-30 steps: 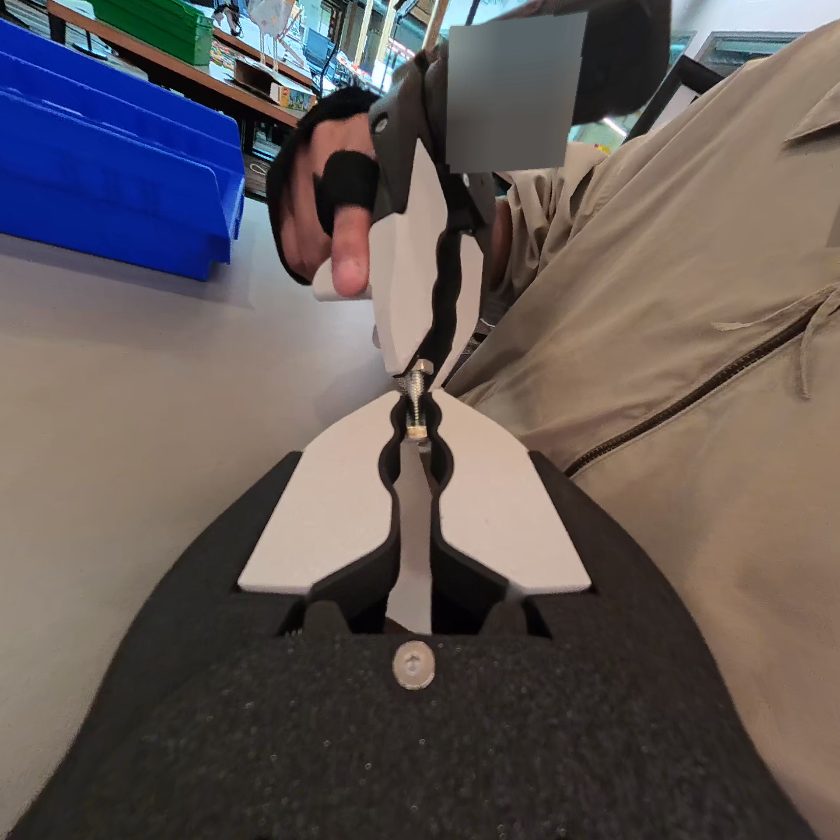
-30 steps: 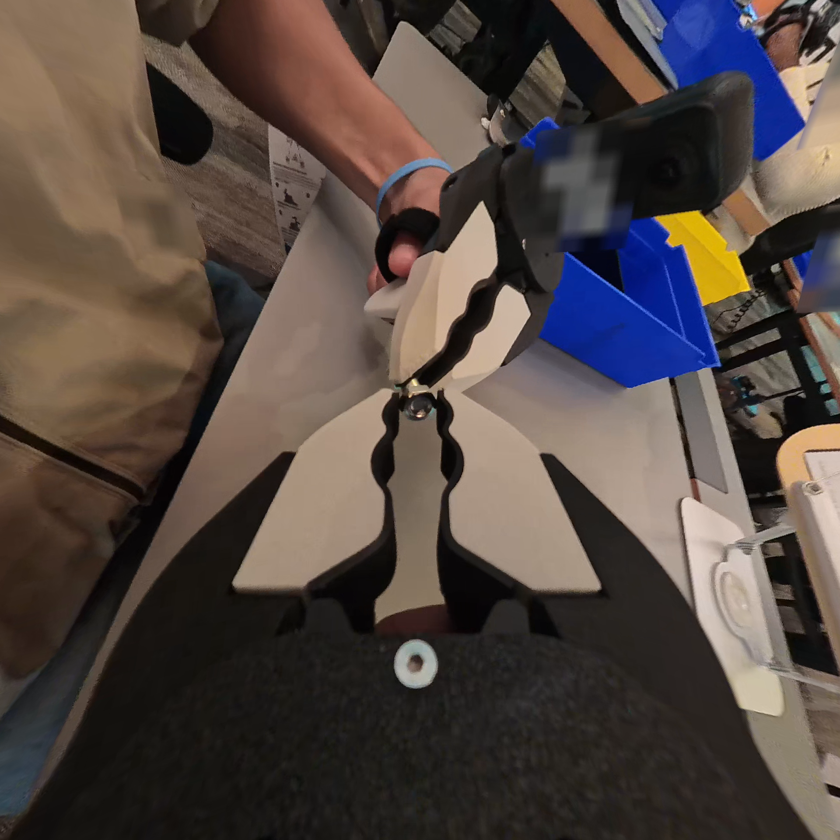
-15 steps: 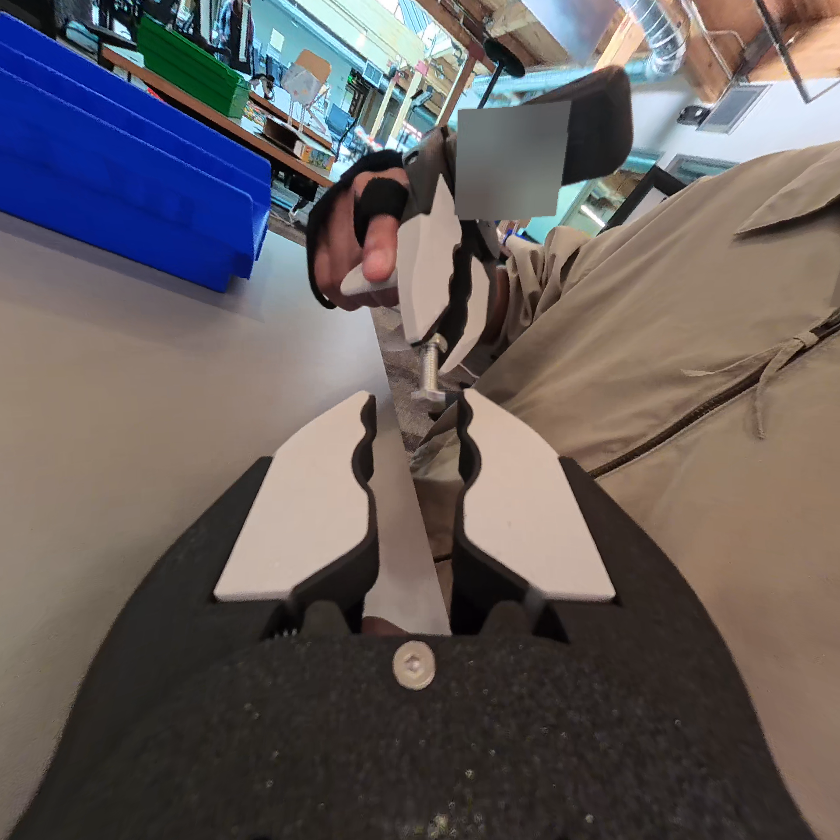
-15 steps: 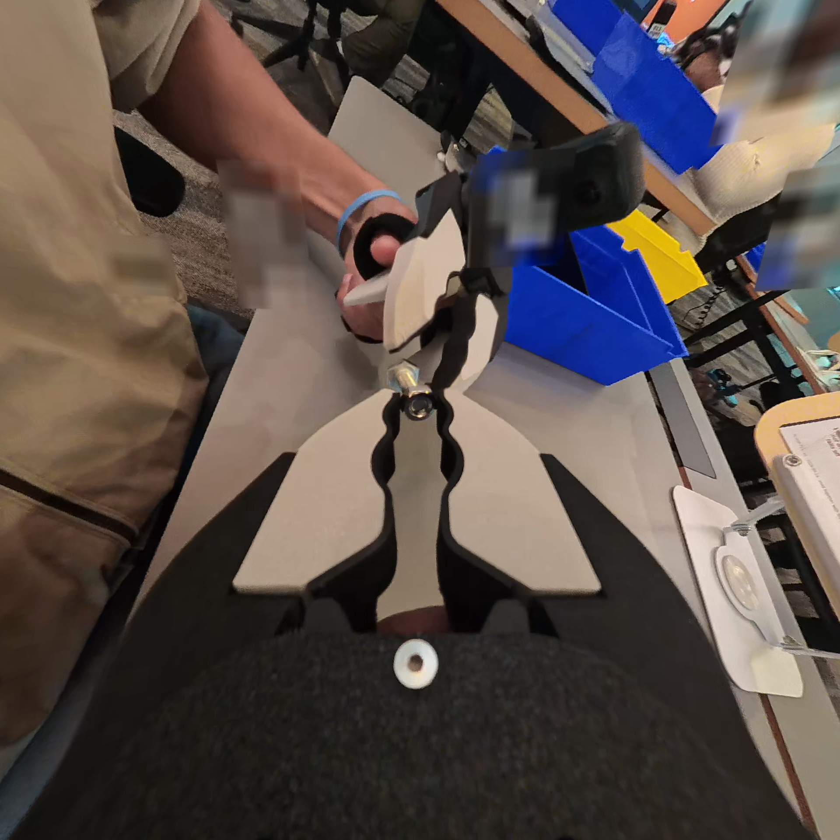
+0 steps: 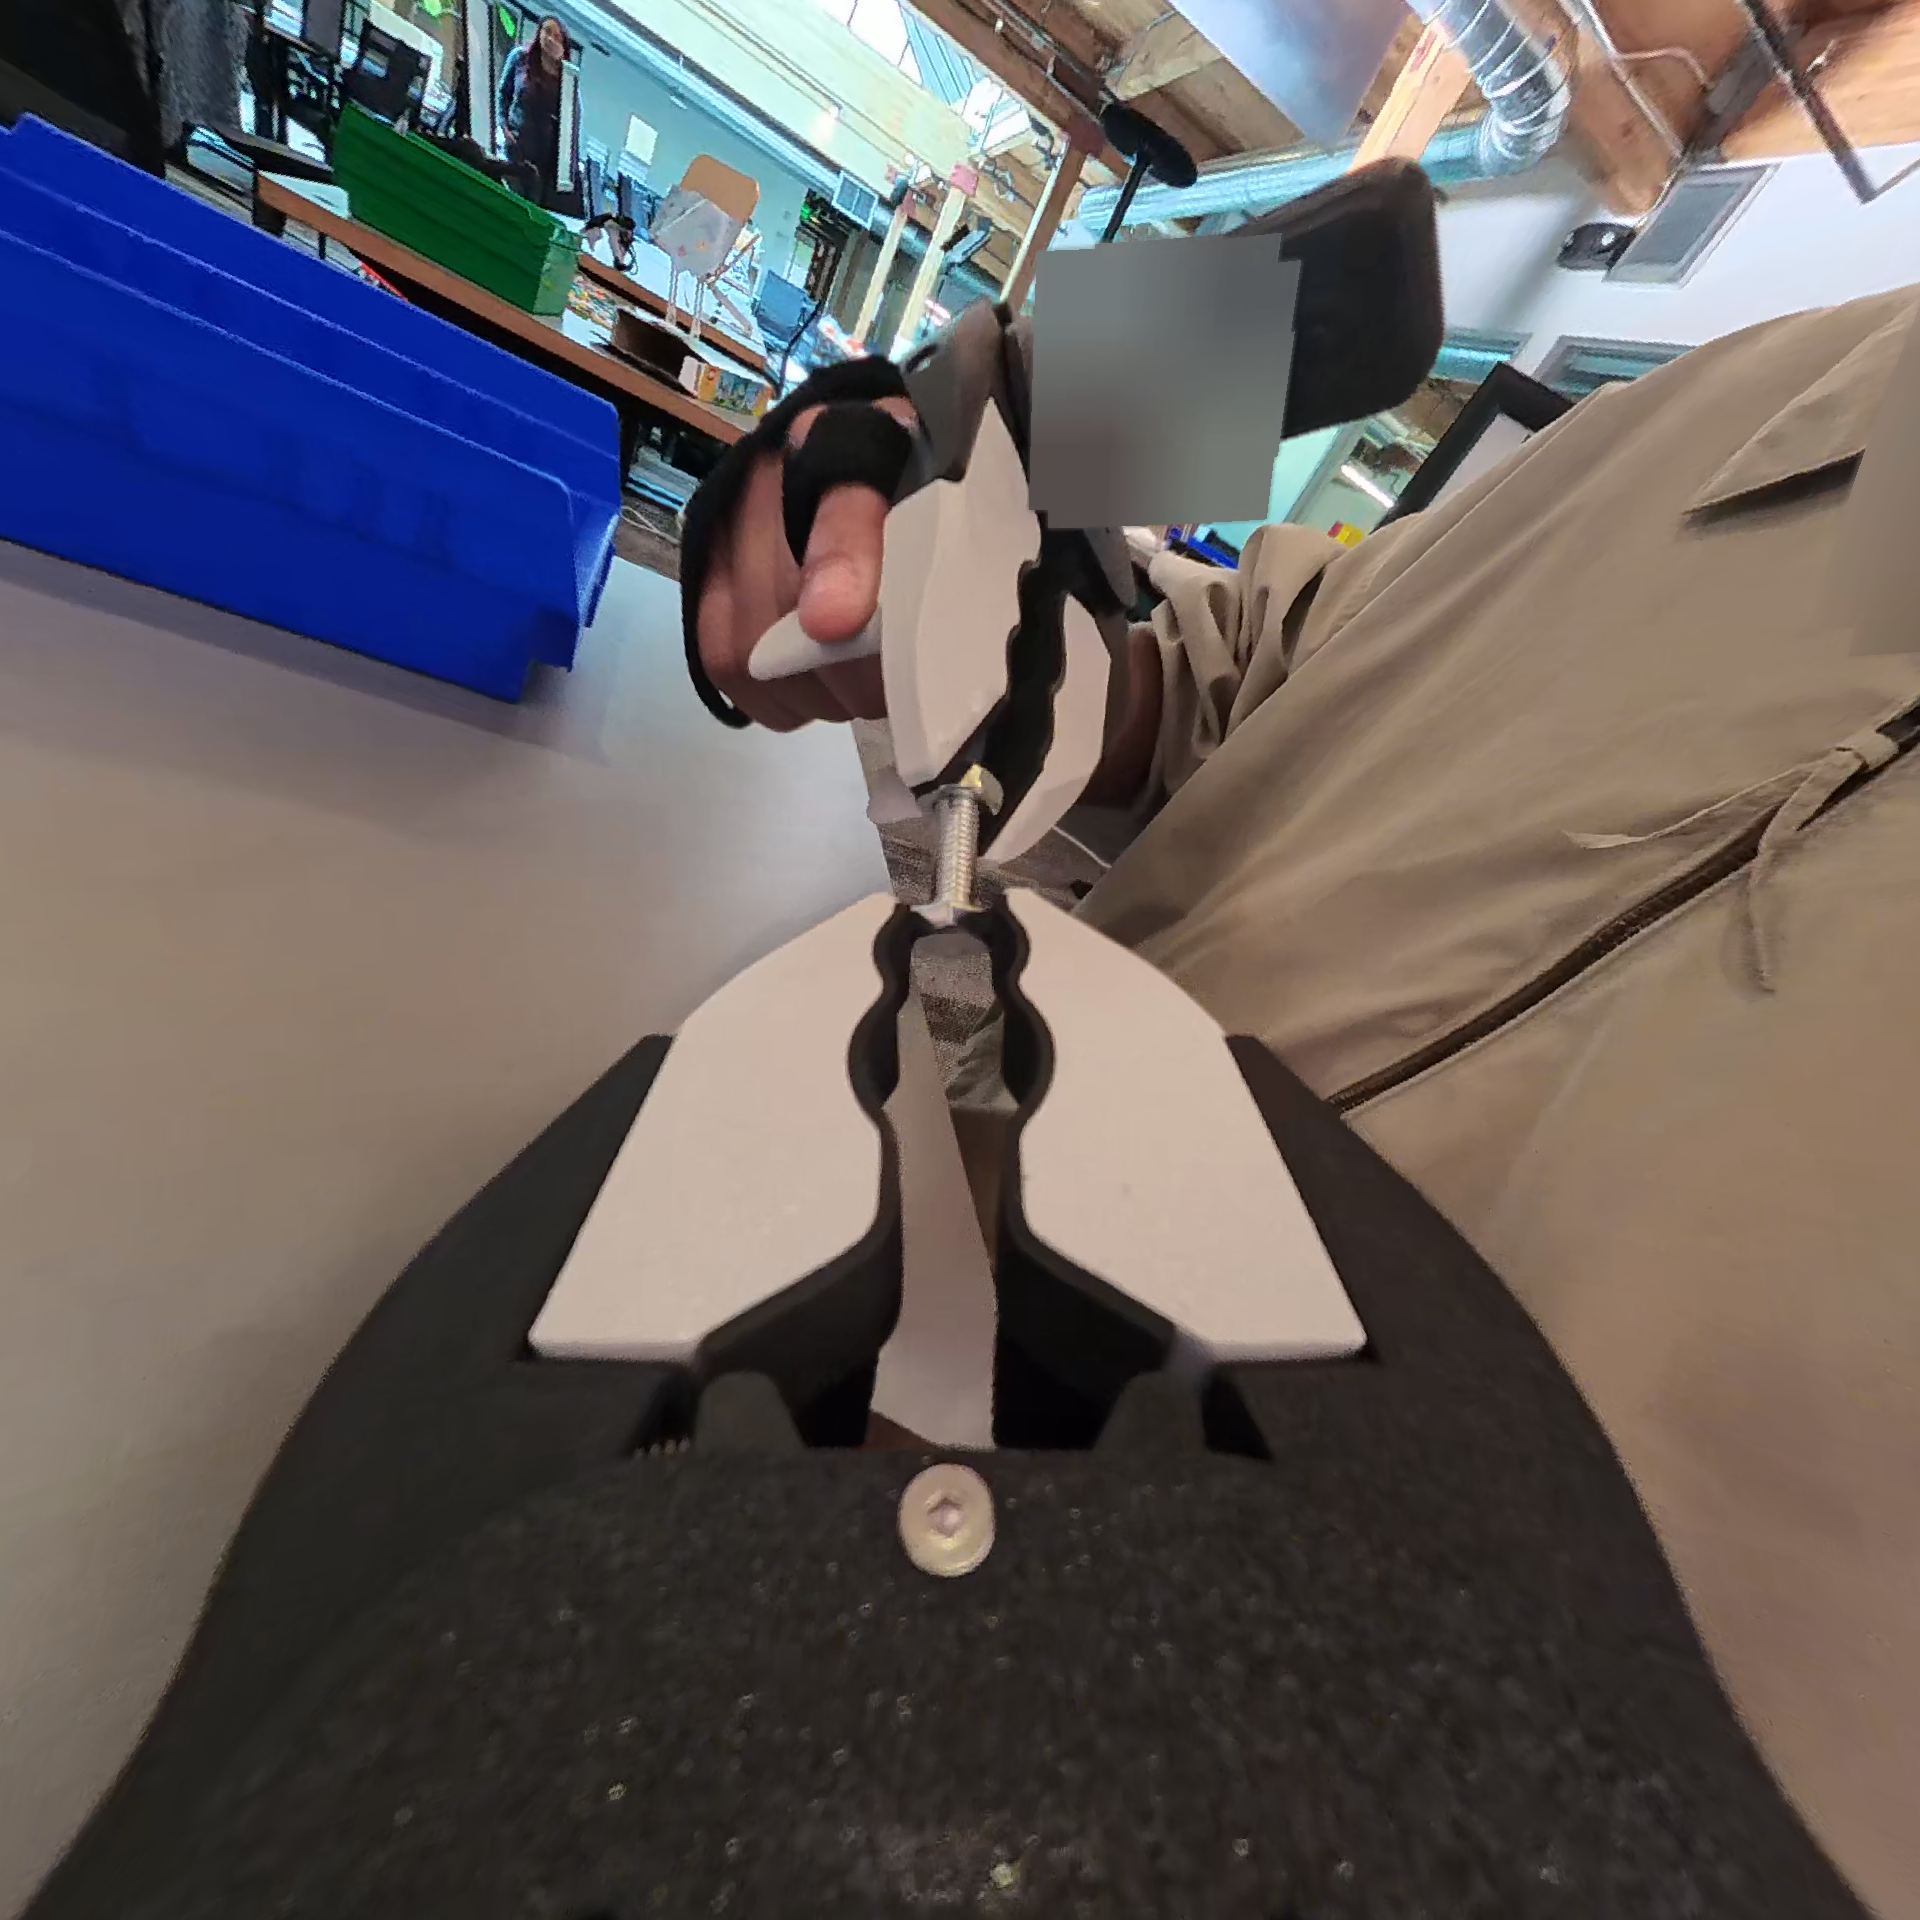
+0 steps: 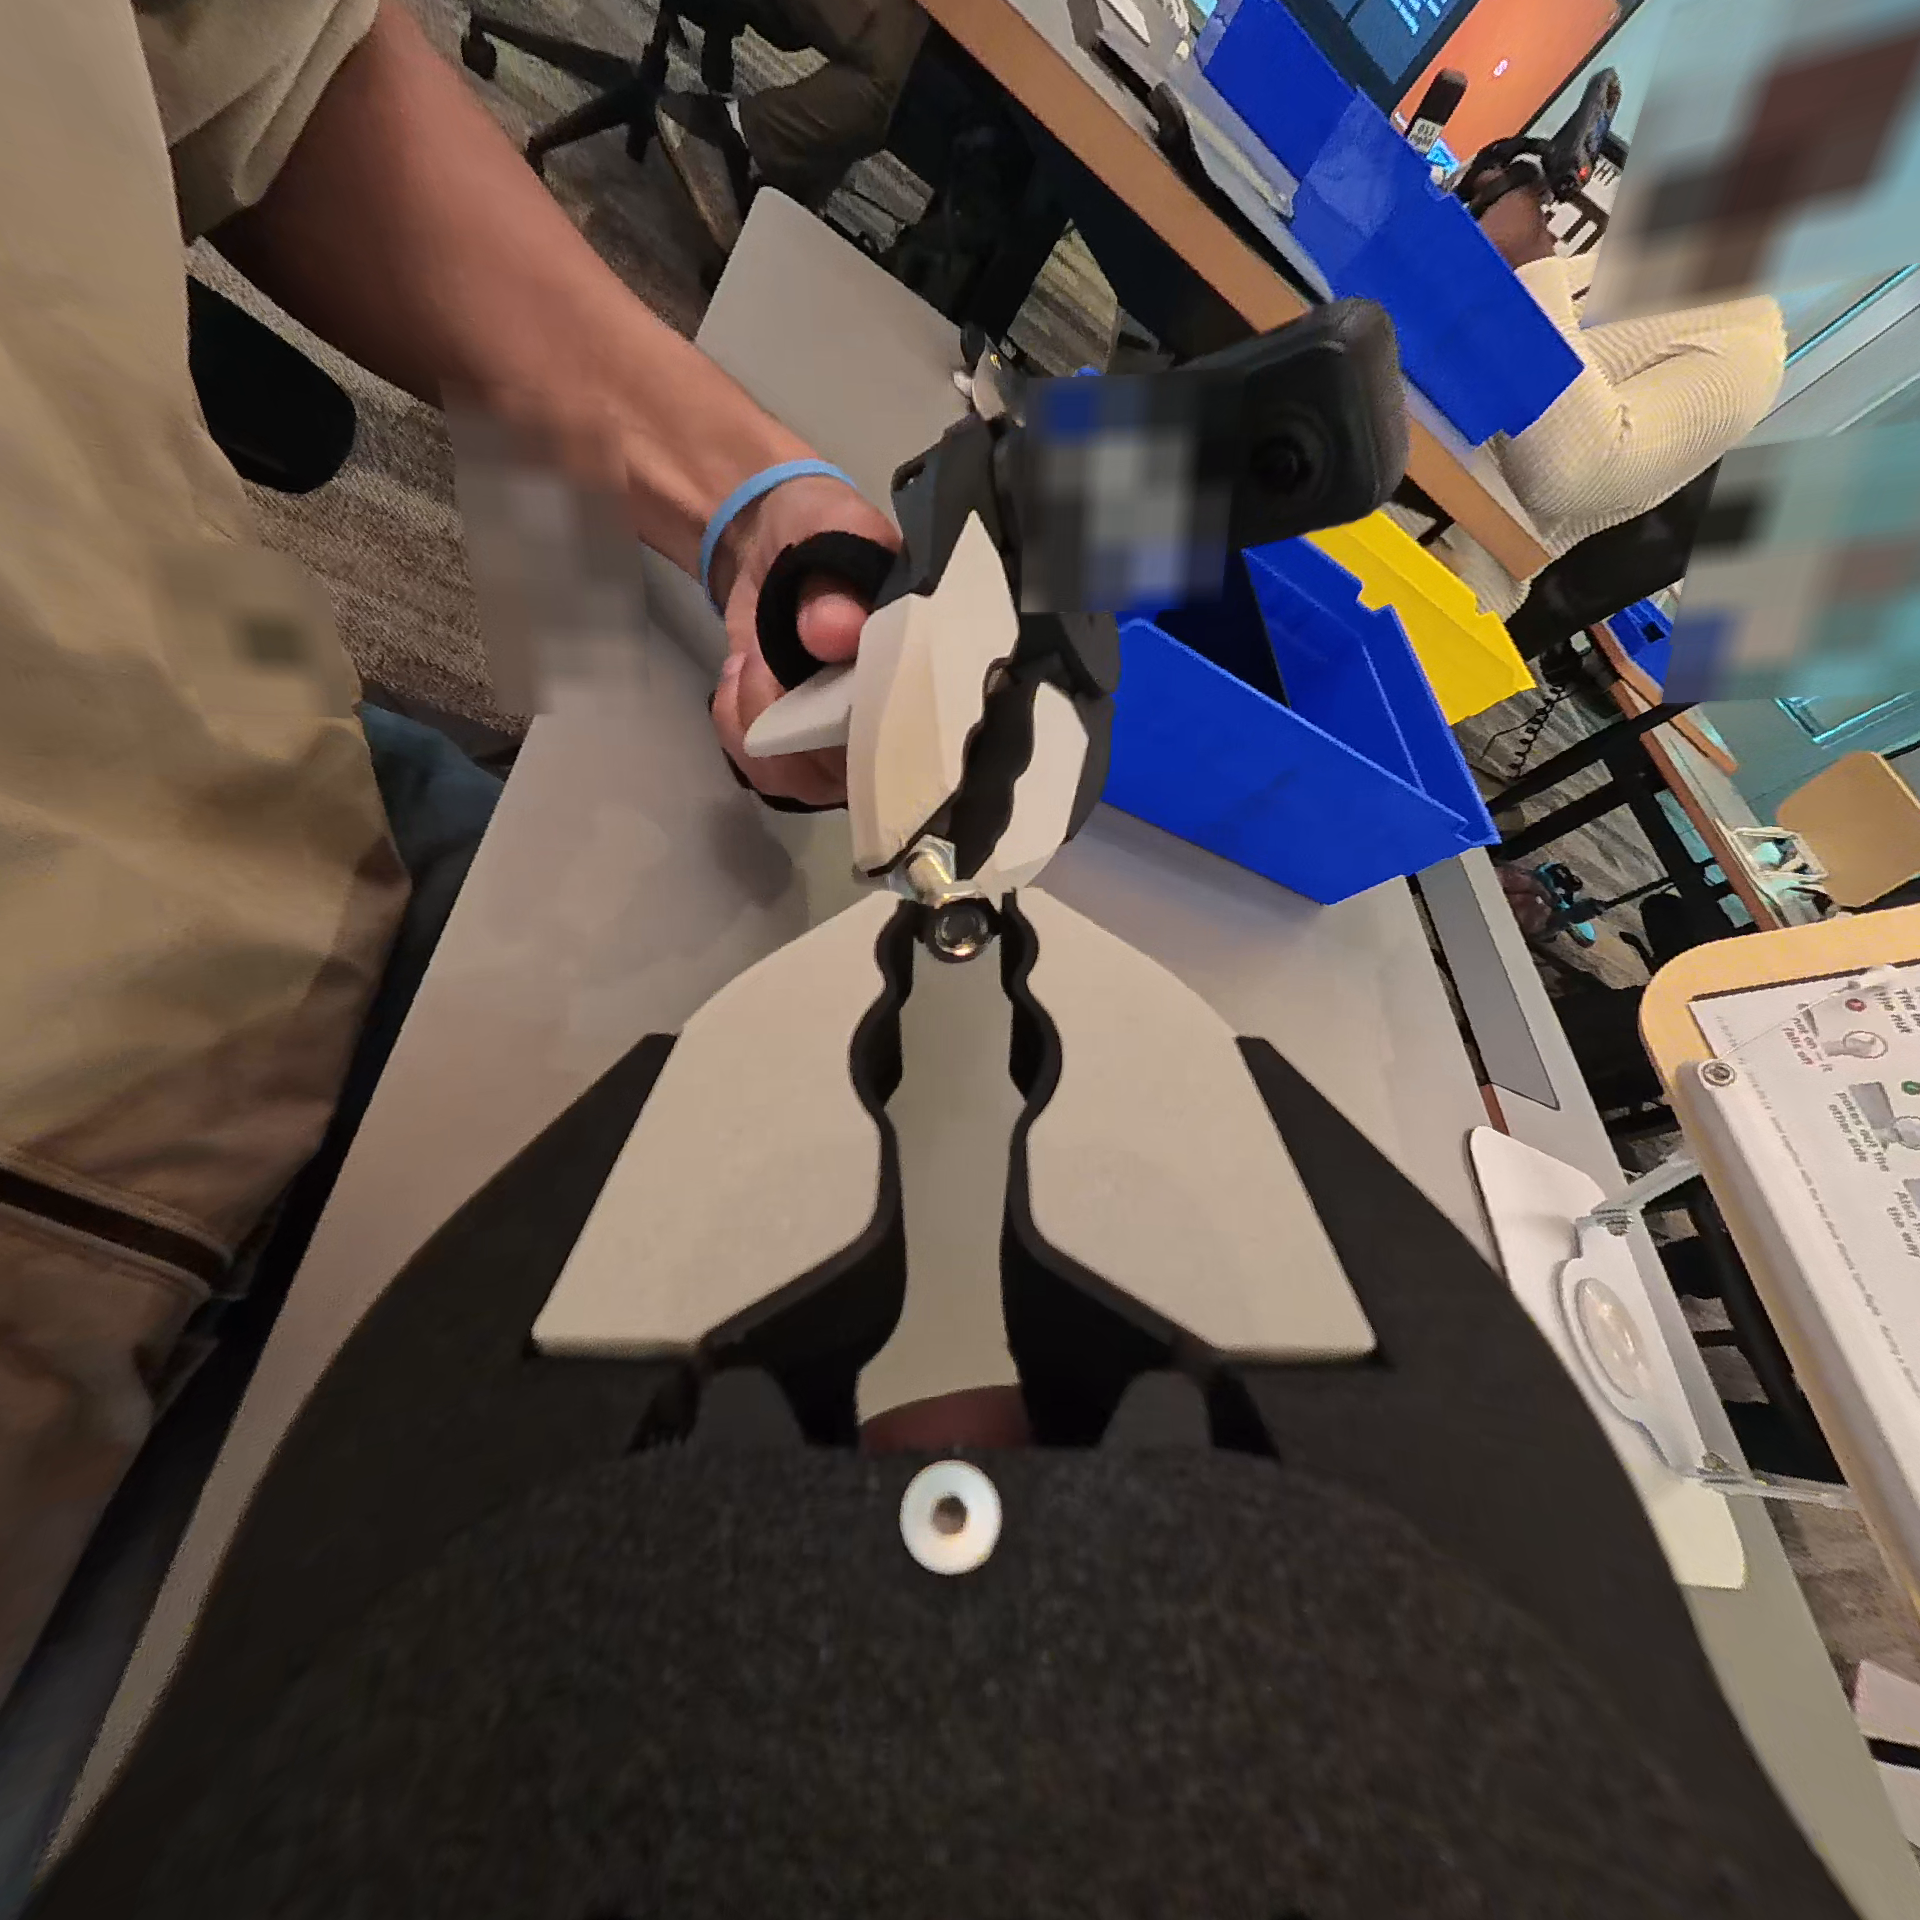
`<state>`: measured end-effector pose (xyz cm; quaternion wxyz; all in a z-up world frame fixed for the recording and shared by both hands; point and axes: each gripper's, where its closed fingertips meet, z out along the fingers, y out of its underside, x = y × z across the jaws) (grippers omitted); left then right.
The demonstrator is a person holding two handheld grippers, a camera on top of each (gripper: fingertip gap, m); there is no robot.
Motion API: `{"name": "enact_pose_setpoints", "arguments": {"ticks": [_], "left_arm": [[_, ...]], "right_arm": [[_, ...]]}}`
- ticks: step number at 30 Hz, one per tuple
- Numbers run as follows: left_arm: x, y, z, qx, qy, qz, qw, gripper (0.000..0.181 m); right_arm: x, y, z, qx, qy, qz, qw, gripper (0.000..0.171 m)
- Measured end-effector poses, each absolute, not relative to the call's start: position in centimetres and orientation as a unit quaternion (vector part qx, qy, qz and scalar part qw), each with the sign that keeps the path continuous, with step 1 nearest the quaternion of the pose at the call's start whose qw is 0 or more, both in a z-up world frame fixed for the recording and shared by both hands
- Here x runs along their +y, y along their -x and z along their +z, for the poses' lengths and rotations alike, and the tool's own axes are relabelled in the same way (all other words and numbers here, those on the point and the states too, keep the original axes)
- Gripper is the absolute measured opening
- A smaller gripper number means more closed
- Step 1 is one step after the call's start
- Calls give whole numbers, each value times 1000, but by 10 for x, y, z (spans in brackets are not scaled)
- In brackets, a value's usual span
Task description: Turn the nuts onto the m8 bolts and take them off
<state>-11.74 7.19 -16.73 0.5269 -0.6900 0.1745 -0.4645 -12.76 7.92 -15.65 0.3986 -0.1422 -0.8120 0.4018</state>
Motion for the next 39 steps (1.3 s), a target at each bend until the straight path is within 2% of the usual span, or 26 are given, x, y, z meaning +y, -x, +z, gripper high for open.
{"name": "enact_pose_setpoints", "arguments": {"ticks": [3,7,10,17,22,27,29,30,33,35,39], "left_arm": [[68,115,-166,184,687,-473,521,14],[66,110,-166,188,685,-486,509,14],[65,109,-164,185,675,-504,505,14],[70,107,-166,192,684,-484,511,14],[81,121,-171,221,732,-328,555,14],[89,130,-177,273,764,-91,578,15],[86,128,-175,268,765,-97,578,15],[85,127,-173,258,760,-119,585,15],[78,127,-163,219,736,-222,600,15],[73,123,-156,197,714,-307,597,14],[66,115,-154,172,674,-445,563,14]], "right_arm": [[79,125,-155,-809,134,407,403,18],[80,117,-154,-817,113,403,398,34],[77,113,-152,-823,92,397,396,31],[76,118,-156,-839,98,383,374,15],[83,124,-162,-831,206,429,288,15],[87,128,-170,-776,365,500,116,15],[85,126,-169,-768,373,514,88,15],[85,126,-168,-772,364,511,105,17],[89,126,-164,-802,307,474,193,42],[88,123,-158,-819,250,449,254,46],[85,121,-151,-843,97,334,410,44]]}}
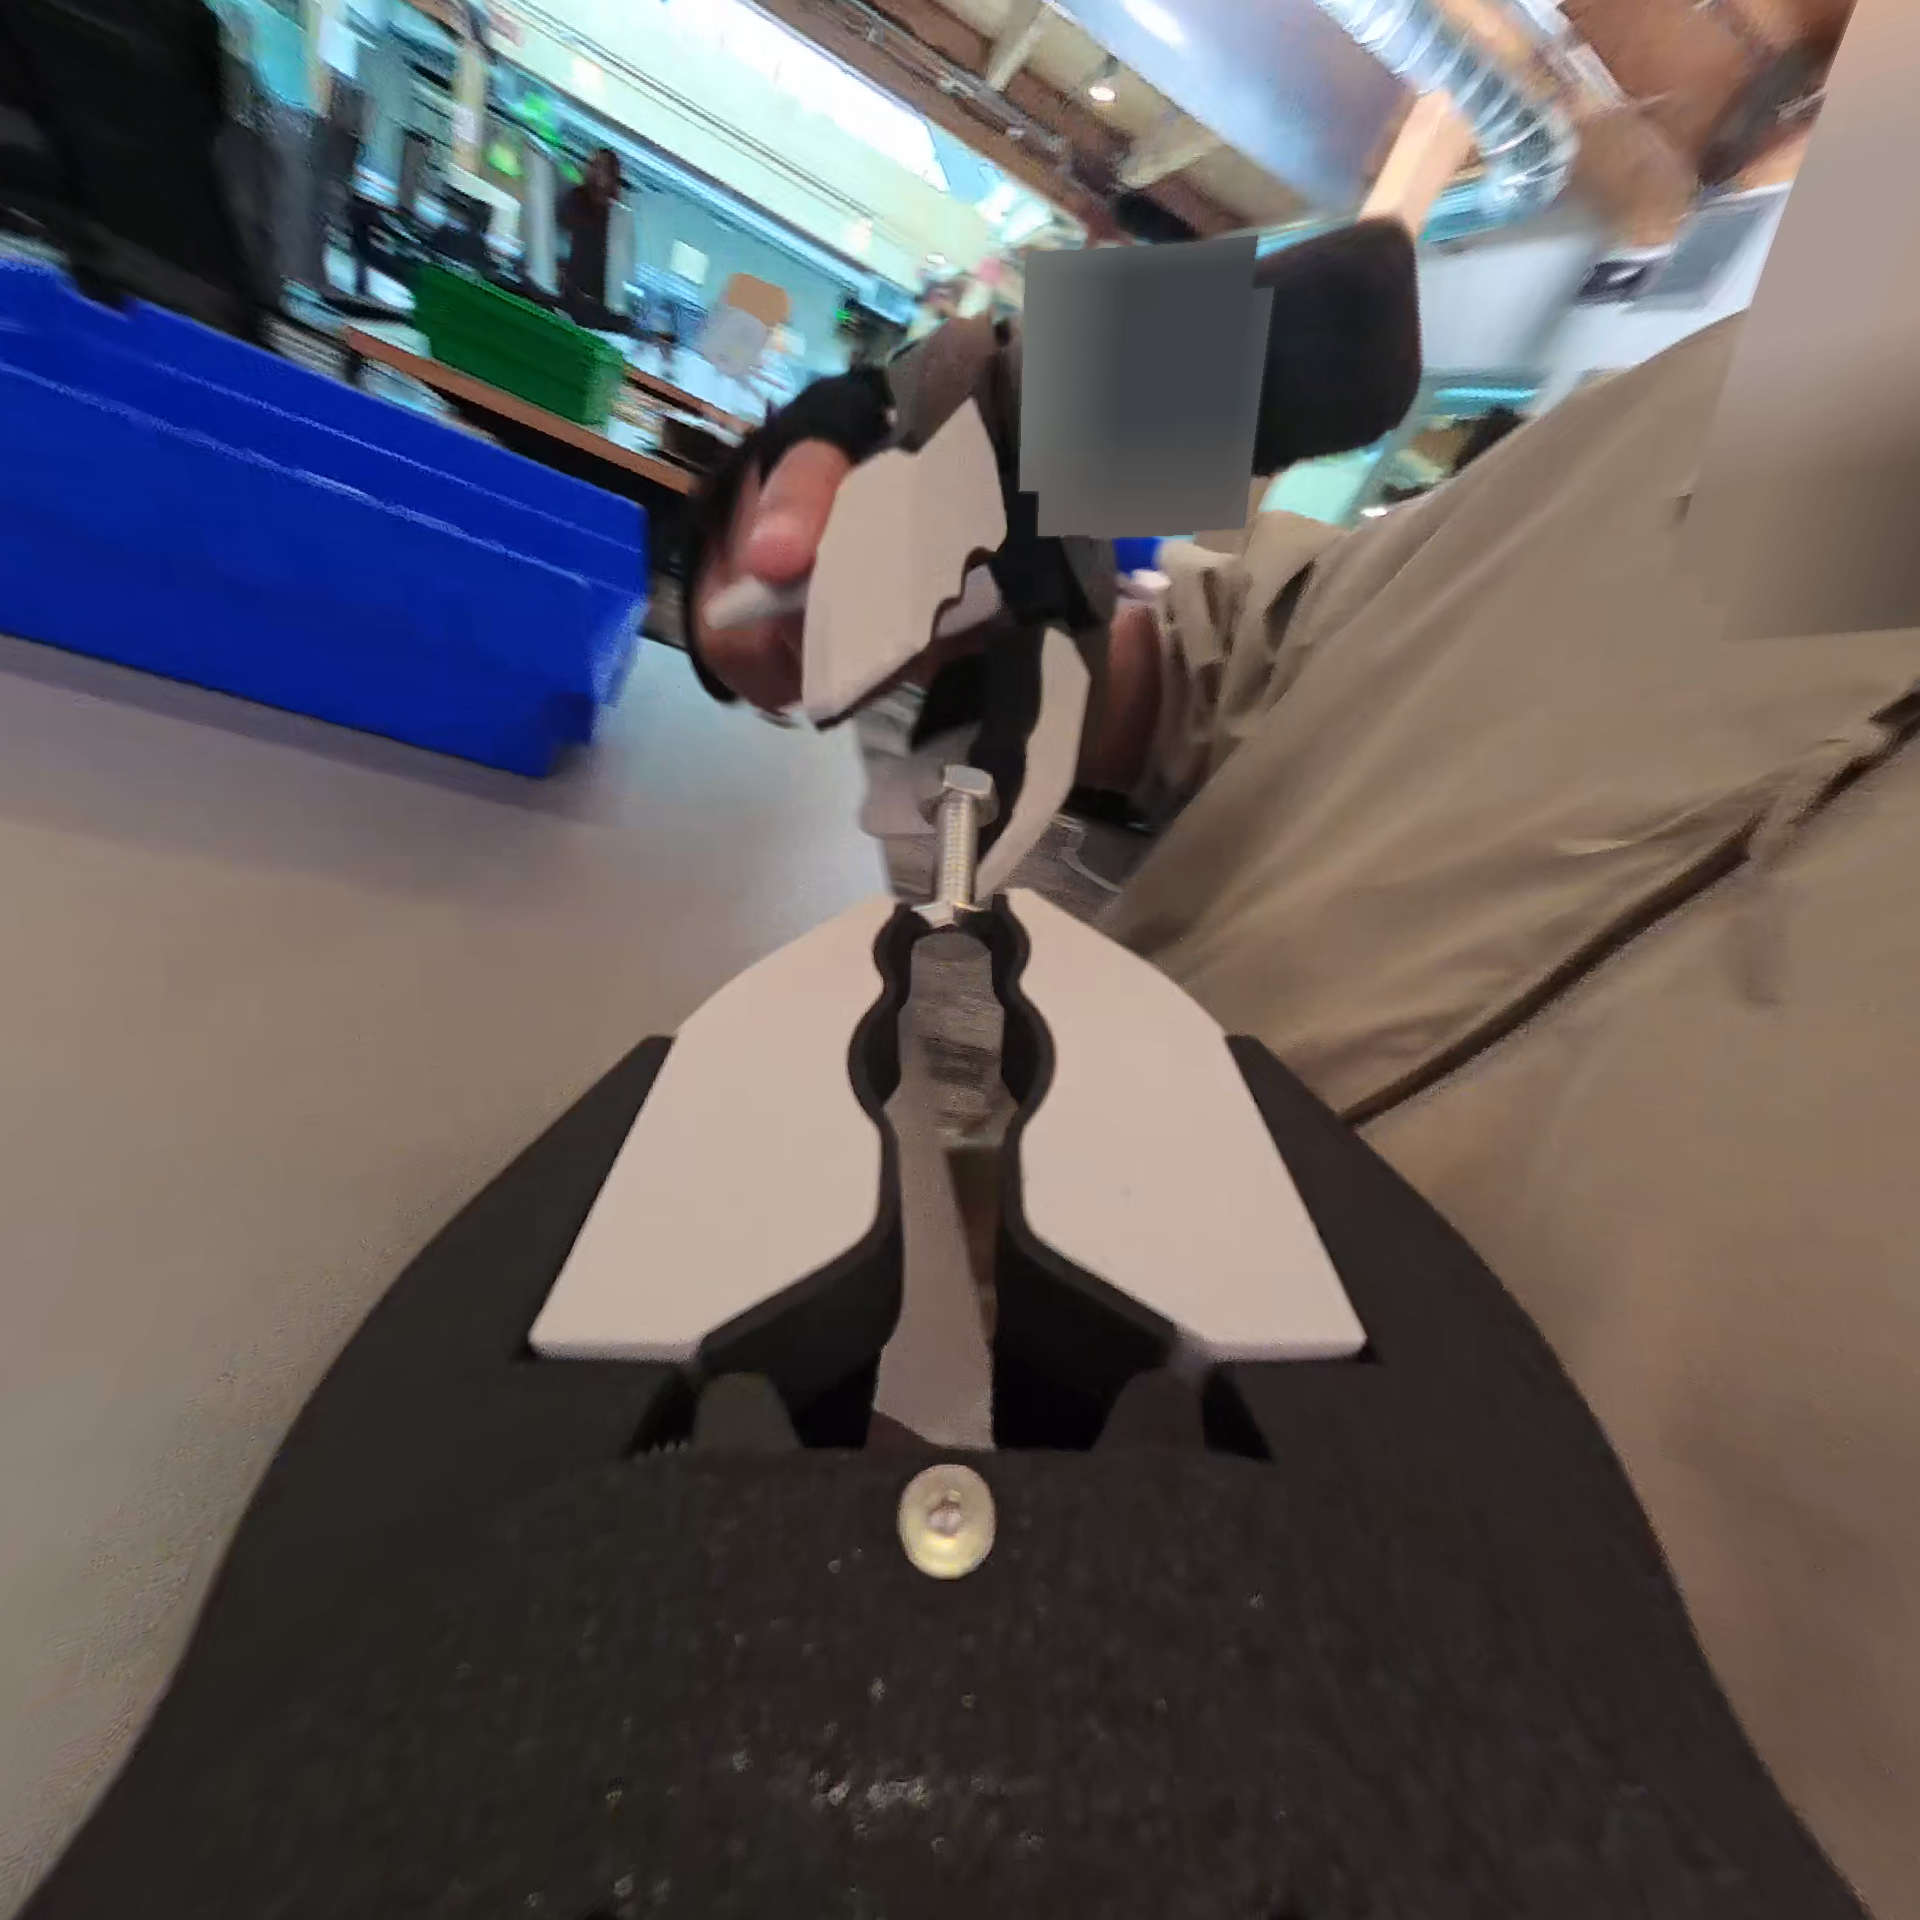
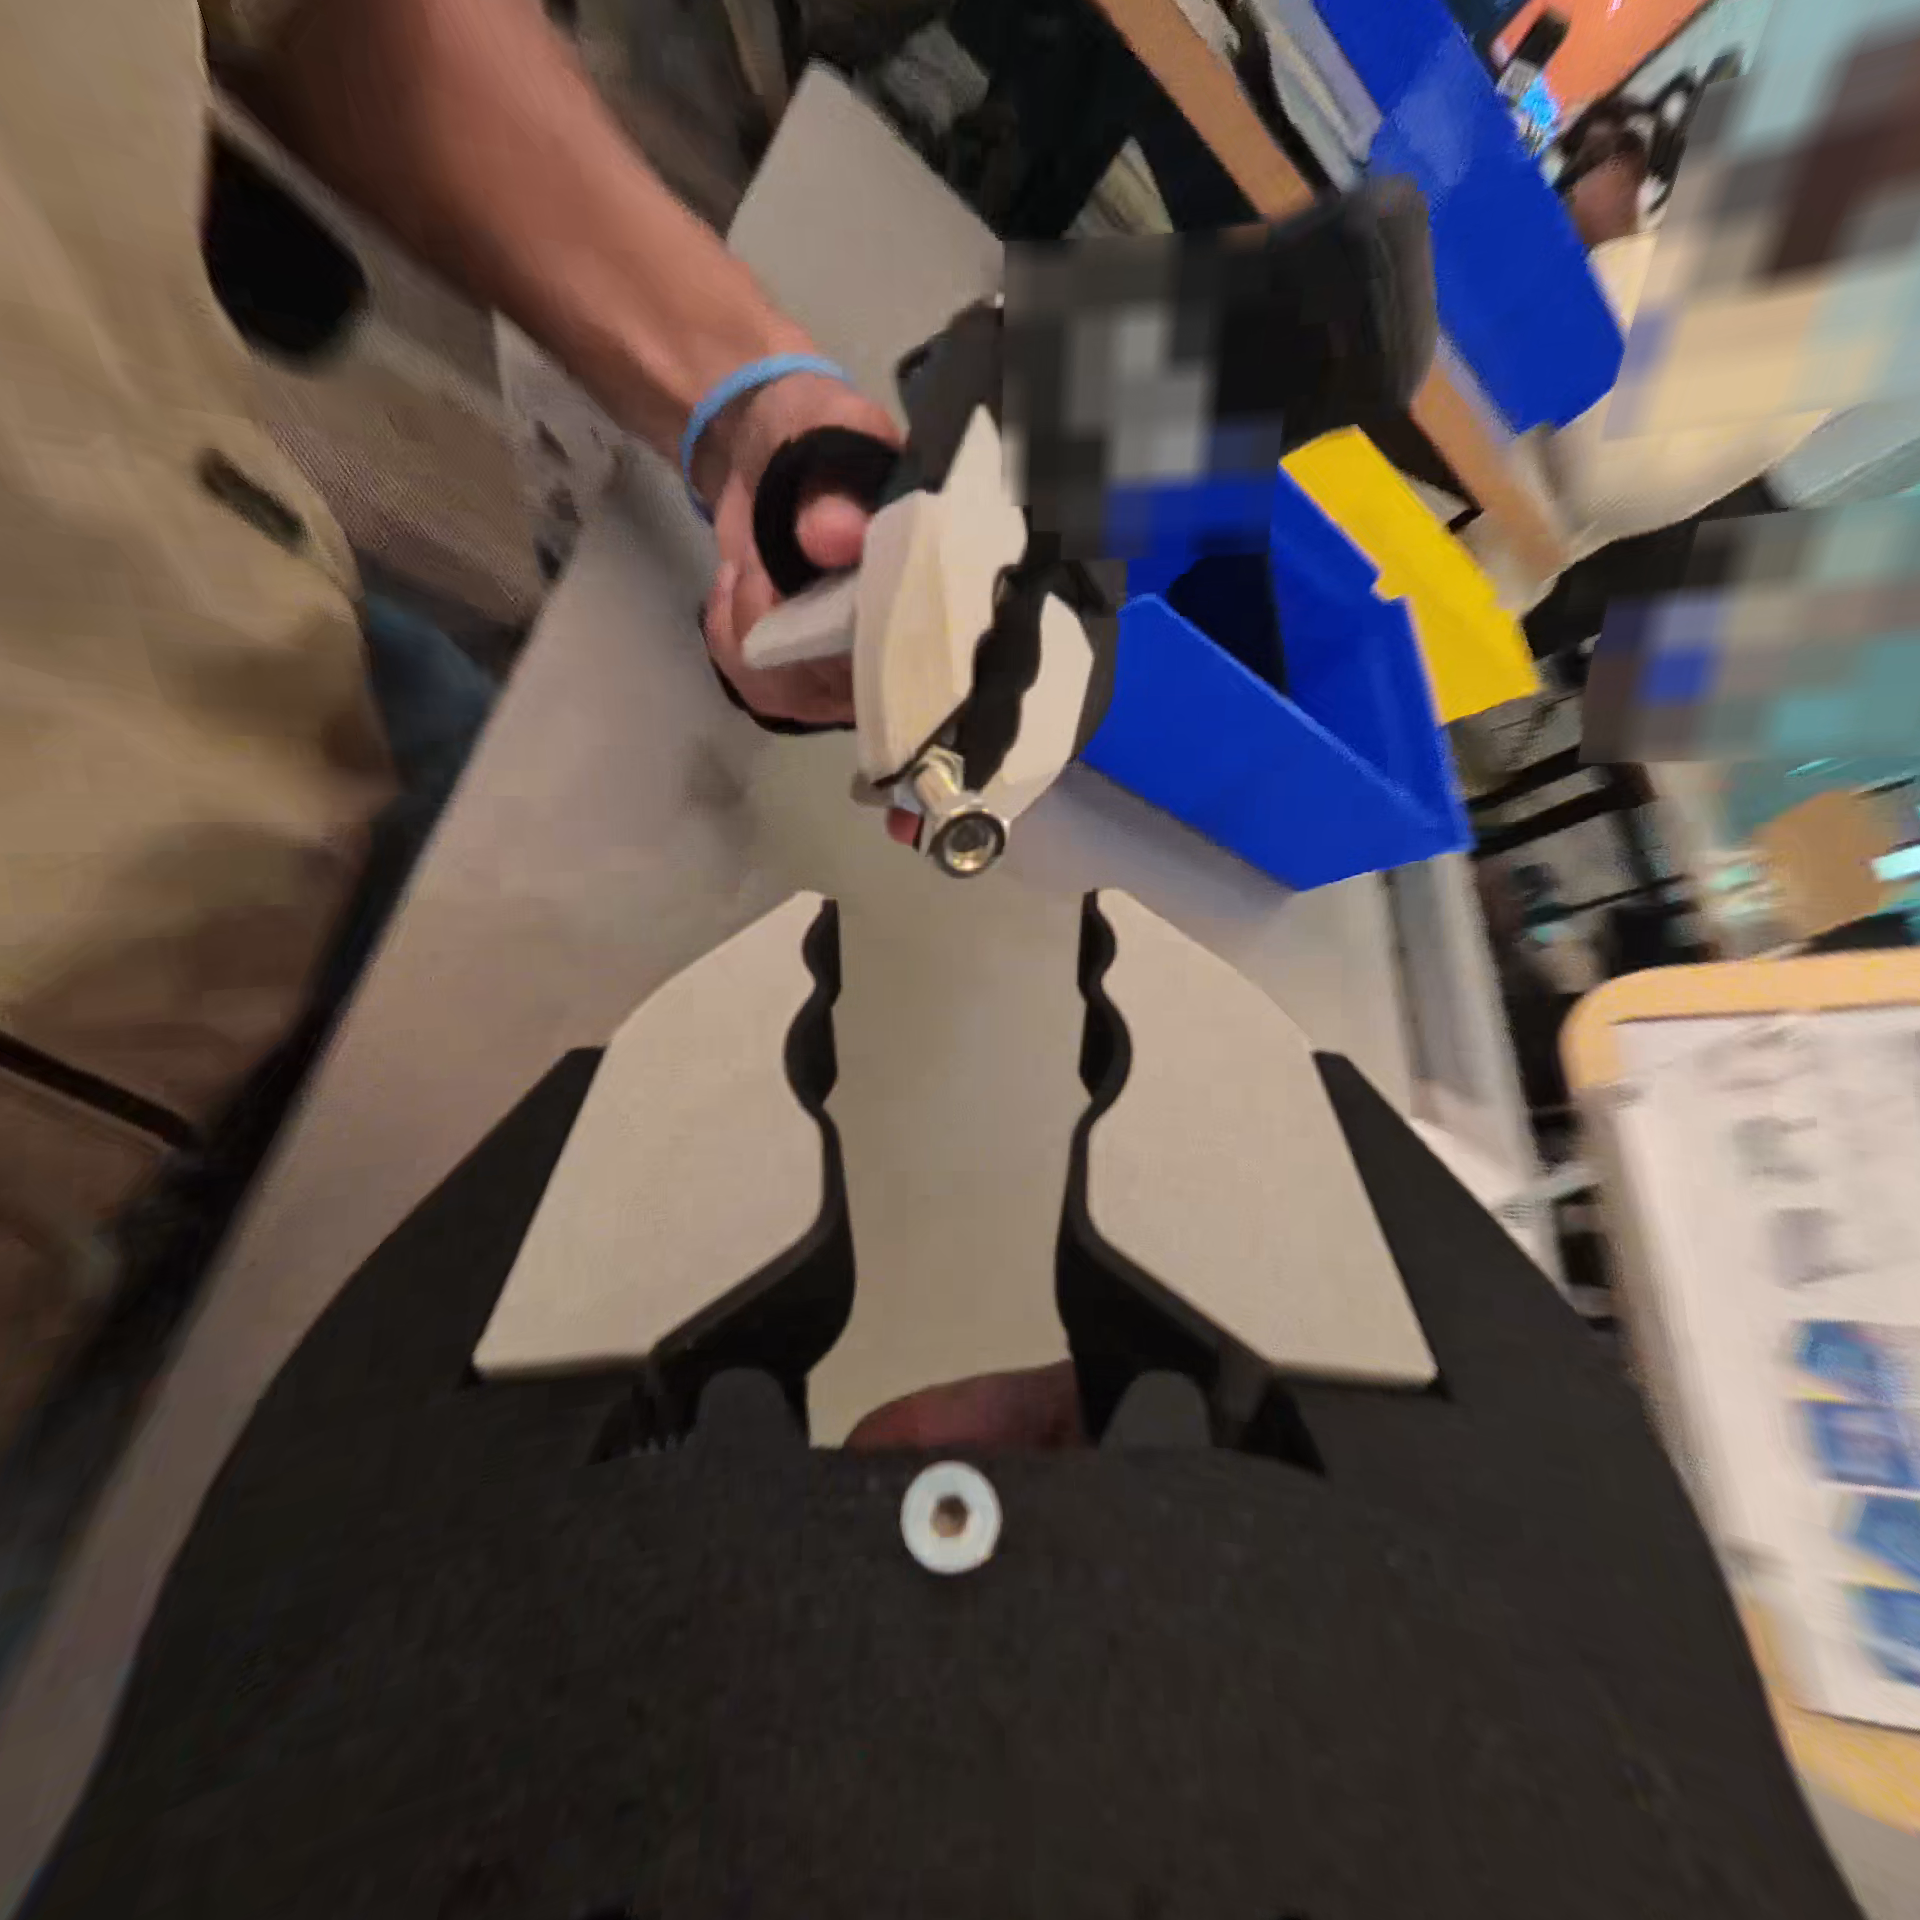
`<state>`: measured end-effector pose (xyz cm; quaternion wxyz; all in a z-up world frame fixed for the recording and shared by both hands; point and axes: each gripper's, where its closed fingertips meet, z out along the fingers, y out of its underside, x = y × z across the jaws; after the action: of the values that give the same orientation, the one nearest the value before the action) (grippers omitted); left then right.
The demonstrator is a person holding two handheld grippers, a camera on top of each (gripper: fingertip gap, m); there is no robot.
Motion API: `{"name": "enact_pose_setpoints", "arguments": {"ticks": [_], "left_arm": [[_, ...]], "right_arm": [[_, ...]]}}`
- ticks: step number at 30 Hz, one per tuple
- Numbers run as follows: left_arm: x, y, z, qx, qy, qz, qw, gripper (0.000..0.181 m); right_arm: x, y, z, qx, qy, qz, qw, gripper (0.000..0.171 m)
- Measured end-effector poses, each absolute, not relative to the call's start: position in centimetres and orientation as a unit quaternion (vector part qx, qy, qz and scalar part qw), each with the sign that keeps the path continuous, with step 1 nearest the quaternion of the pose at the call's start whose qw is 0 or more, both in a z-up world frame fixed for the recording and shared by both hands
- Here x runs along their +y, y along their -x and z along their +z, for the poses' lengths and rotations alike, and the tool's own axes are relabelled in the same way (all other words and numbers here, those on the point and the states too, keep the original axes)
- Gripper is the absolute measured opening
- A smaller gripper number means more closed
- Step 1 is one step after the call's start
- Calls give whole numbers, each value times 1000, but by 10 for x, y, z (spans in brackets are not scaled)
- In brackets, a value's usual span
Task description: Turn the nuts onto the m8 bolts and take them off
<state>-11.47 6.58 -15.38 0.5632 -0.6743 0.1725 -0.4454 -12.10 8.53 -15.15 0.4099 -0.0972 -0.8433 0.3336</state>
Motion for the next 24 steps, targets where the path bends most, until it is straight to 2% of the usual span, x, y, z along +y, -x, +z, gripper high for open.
{"name": "enact_pose_setpoints", "arguments": {"ticks": [4,6,8,10,15,20,22,24], "left_arm": [[64,109,-163,178,669,-505,515,14],[67,110,-164,177,669,-507,513,14],[70,109,-166,181,675,-500,511,14],[73,112,-169,186,688,-475,516,14],[81,121,-174,219,731,-327,558,14],[84,123,-171,228,741,-231,588,14],[83,123,-170,226,741,-230,590,14],[81,123,-168,212,734,-255,593,15]], "right_arm": [[75,120,-150,-843,28,290,451,39],[71,118,-151,-846,17,295,444,29],[70,116,-152,-848,10,299,437,11],[72,120,-154,-855,39,307,416,9],[80,126,-157,-850,190,391,298,8],[82,129,-153,-774,354,512,113,8],[80,128,-152,-762,364,527,91,8],[79,127,-150,-770,344,525,114,9]]}}
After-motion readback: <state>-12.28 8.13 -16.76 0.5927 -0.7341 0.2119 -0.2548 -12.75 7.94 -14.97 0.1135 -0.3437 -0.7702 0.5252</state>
